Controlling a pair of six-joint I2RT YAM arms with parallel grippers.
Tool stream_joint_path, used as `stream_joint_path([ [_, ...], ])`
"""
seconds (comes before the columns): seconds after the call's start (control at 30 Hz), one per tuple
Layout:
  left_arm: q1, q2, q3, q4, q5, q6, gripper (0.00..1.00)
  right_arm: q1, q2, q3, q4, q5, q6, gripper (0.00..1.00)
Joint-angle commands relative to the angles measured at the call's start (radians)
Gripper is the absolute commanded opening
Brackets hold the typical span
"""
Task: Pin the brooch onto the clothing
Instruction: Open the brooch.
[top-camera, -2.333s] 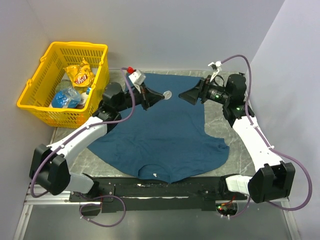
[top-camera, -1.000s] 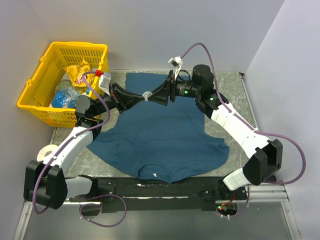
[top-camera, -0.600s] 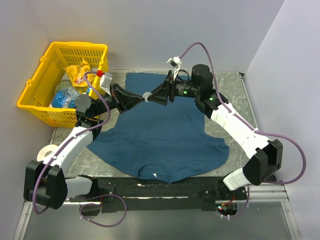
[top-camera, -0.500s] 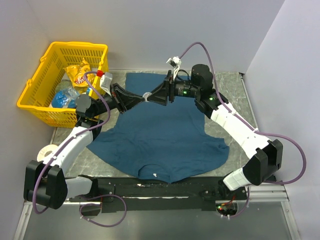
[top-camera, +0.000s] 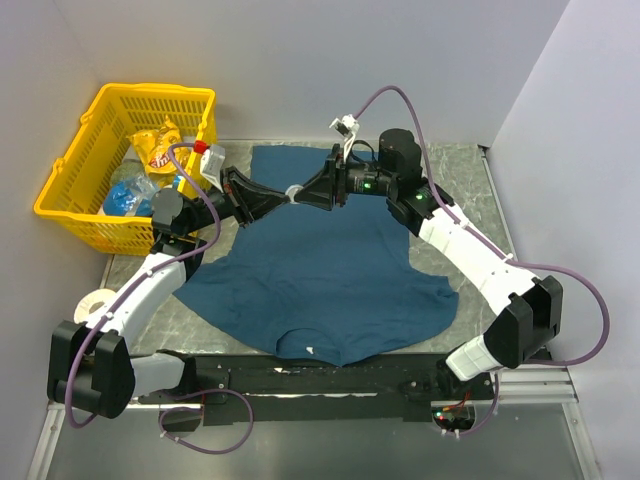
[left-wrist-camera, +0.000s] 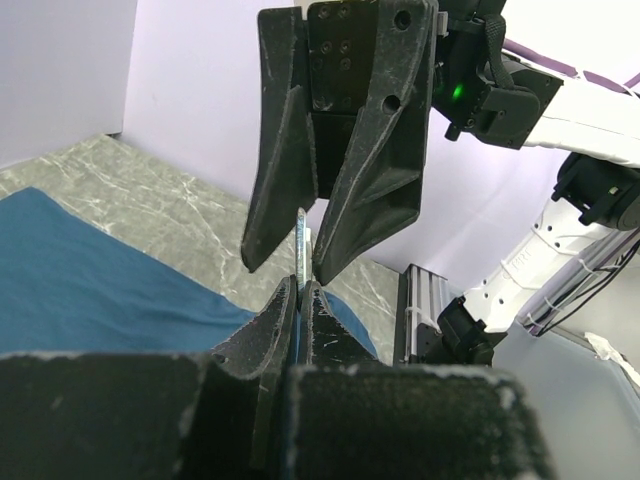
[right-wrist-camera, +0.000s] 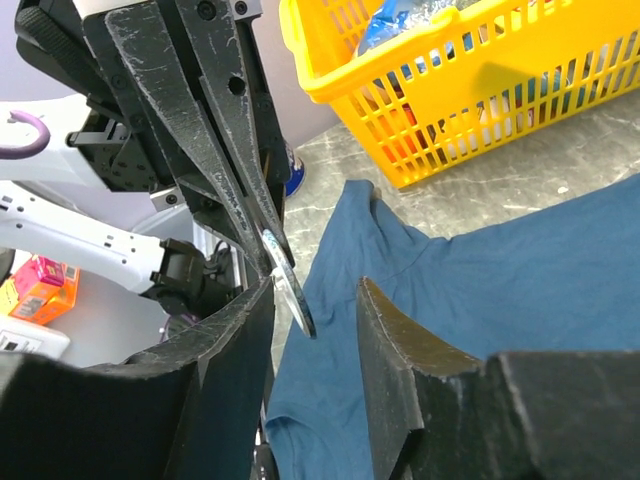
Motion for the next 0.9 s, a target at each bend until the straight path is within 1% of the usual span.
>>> stream_joint_path([
  [0.0, 0.005, -0.036, 0.024, 0.024, 0.031, 0.013, 0.01, 0.009, -0.002, 0.049, 0.022, 0.019, -0.009, 0.4],
  [0.07, 0.005, -0.036, 0.024, 0.026, 0.036, 0.011, 0.01, 0.01, -0.003, 0.051, 0.021, 0.031, -0.004, 0.38],
  [0.2, 0.003, -0.037, 0.027, 0.018, 0.047, 0.016, 0.01, 0.009, 0.001, 0.055, 0.002, 0.065, 0.002, 0.29],
  [0.23, 0.004, -0.037, 0.028, 0.015, 0.047, 0.016, 0.01, 0.007, 0.003, 0.061, -0.004, 0.07, 0.002, 0.29],
  [0.27, 0.005, -0.039, 0.028, 0.009, 0.05, 0.02, 0.01, 0.007, 0.003, 0.064, -0.015, 0.097, 0.002, 0.26],
  [0.5, 0.005, -0.046, 0.036, -0.002, 0.062, 0.023, 0.01, 0.009, 0.002, 0.086, -0.093, 0.171, -0.038, 0.24],
  [0.63, 0.005, -0.052, 0.042, -0.031, 0.059, 0.042, 0.01, 0.01, -0.002, 0.095, -0.137, 0.171, -0.079, 0.25],
  [0.7, 0.005, -0.059, 0.045, -0.063, 0.051, 0.062, 0.01, 0.009, -0.006, 0.095, -0.15, 0.167, -0.107, 0.28],
  [0.73, 0.005, -0.062, 0.045, -0.075, 0.041, 0.082, 0.01, 0.007, -0.015, 0.088, -0.154, 0.165, -0.115, 0.32],
  [0.77, 0.005, -0.066, 0.047, -0.092, 0.033, 0.092, 0.01, 0.007, -0.023, 0.083, -0.153, 0.17, -0.127, 0.45],
  [0.83, 0.005, -0.069, 0.051, -0.138, 0.011, 0.123, 0.01, 0.006, -0.049, 0.06, -0.145, 0.17, -0.138, 0.56],
  [0.87, 0.005, -0.071, 0.056, -0.154, 0.004, 0.134, 0.01, 0.006, -0.057, 0.055, -0.142, 0.176, -0.145, 0.65],
])
